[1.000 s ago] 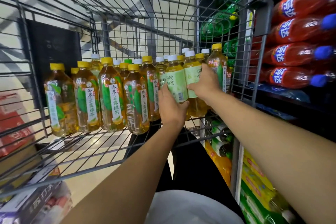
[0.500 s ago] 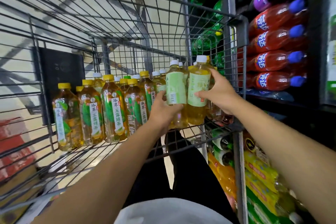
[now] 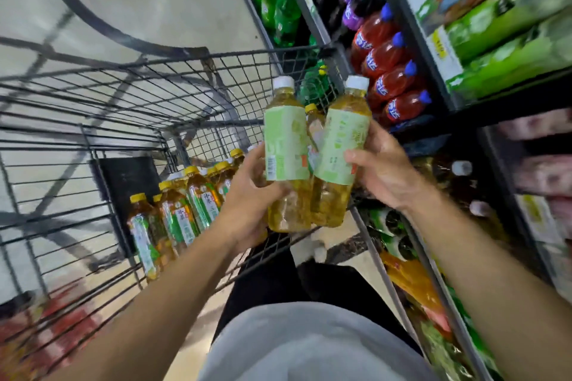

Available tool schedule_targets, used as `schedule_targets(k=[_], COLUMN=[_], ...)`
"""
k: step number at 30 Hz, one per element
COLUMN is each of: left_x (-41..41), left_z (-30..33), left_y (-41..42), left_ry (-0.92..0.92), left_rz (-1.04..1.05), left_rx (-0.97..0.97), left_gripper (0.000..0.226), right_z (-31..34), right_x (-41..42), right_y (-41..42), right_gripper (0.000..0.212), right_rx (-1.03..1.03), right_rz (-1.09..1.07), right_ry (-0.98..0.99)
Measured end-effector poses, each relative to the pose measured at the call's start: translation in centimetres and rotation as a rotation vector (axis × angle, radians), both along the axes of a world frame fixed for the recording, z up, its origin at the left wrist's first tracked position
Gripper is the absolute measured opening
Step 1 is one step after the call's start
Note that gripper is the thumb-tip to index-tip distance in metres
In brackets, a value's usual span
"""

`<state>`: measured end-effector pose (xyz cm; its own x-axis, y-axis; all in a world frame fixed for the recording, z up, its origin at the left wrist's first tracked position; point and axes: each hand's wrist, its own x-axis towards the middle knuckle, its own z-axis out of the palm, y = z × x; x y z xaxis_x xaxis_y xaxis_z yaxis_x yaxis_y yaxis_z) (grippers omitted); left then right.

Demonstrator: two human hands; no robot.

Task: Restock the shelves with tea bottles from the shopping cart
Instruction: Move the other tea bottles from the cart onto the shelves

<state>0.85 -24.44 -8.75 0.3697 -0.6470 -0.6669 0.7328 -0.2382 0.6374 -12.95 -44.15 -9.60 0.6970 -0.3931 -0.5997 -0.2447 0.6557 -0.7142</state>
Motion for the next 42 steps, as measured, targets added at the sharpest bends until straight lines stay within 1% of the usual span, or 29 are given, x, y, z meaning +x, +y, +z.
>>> schedule_targets(k=[5, 8, 11, 13, 15, 20, 23, 27, 31, 33, 34, 37, 39, 42], left_x=[-2.7, -5.4, -8.7, -11.0, -13.2, -17.7, -19.8, -22.0, -23.6, -24.3, -24.5, -24.7, -25.1, -26.9], left_z=[4.9, 7.2, 9.0, 10.2, 11.4, 13.9, 15.7, 17.6, 18.8, 19.4, 19.6, 19.7, 19.8, 19.9], left_y=[1.5, 3.0, 4.8, 6.0, 7.1, 10.1, 12.2, 14.8, 16.6, 17.4, 17.8, 18.6, 18.8, 18.8], left_ry=[-0.084, -0.119, -0.167, -0.199, -0.234, -0.322, -0.359, -0.405, -0.433, -0.423, -0.451, -0.530, -0.520, -0.520], left_rz=[-0.029, -0.029, -0.031, -0.039, -0.041, -0.071, -0.119, -0.175, -0.251, -0.301, -0.330, -0.426, -0.469, -0.529], left_rx=[-0.093, -0.150, -0.188, -0.210, -0.223, -0.258, -0.271, -0.298, -0.365, -0.391, -0.392, -0.410, -0.425, -0.456], left_gripper=[0.079, 0.077, 0.084, 0.081, 0.076, 0.078, 0.074, 0.078, 0.080, 0.083, 0.081, 0.074, 0.075, 0.077], right_z=[5.4, 8.1, 10.1, 11.4, 12.6, 15.1, 16.3, 17.8, 19.2, 19.8, 20.0, 20.8, 21.3, 22.2], right_x=[-4.1, -7.4, -11.0, -13.3, -15.5, -20.5, -23.2, -25.9, -28.2, -29.1, -29.6, -31.0, -32.0, -33.8], right_y=[2.7, 4.7, 7.0, 8.7, 10.3, 13.9, 16.2, 19.9, 24.0, 25.9, 26.9, 29.5, 31.3, 33.8], right_gripper=[0.094, 0.096, 0.084, 0.081, 0.073, 0.061, 0.056, 0.060, 0.077, 0.073, 0.074, 0.087, 0.085, 0.073], right_rx=[-0.015, -0.070, -0.130, -0.166, -0.203, -0.273, -0.290, -0.330, -0.346, -0.371, -0.391, -0.438, -0.457, -0.507], right_rz=[-0.131, -0.202, -0.282, -0.309, -0.327, -0.383, -0.400, -0.443, -0.565, -0.627, -0.661, -0.770, -0.832, -0.916], right_ry=[-0.115, -0.168, -0.211, -0.245, -0.282, -0.362, -0.399, -0.389, -0.371, -0.370, -0.362, -0.323, -0.302, -0.223])
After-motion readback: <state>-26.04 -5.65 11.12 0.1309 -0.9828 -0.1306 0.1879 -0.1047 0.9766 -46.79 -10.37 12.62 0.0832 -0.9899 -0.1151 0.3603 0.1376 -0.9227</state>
